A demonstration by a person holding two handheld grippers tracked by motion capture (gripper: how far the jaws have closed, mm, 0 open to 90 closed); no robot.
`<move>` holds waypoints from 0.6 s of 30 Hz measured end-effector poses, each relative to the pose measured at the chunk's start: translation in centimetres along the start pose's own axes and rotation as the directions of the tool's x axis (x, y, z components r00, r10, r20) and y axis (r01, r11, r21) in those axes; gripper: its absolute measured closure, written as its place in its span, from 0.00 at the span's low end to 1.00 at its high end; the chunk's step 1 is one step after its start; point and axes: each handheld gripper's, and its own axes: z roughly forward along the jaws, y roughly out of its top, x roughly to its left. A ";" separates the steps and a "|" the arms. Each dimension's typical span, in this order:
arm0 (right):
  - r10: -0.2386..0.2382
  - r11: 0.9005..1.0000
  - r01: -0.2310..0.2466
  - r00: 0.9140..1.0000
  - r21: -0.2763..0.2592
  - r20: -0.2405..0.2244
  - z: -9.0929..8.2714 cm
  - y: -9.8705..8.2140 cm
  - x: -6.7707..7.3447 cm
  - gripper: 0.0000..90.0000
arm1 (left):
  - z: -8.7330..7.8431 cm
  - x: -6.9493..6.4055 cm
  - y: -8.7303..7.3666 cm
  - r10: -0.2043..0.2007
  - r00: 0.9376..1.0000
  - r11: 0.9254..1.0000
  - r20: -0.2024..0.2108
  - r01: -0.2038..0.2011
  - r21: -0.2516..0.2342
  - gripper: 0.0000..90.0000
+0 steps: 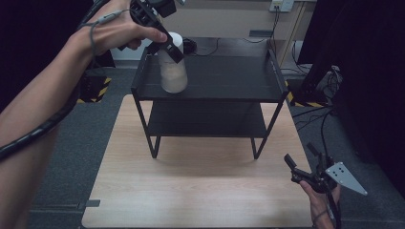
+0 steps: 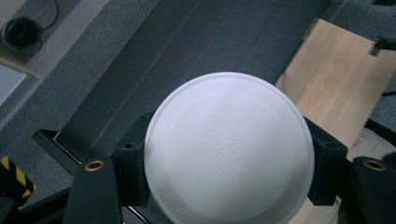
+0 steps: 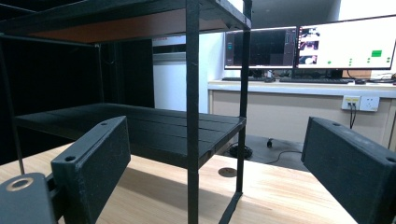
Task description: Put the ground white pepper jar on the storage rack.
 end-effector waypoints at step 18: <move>0.042 0.999 -0.042 0.999 -0.009 0.011 -0.2 -0.3 -0.4 0.09 | 4.8 5.6 2.5 -0.188 0.979 0.981 -0.074 0.191 0.035 0.36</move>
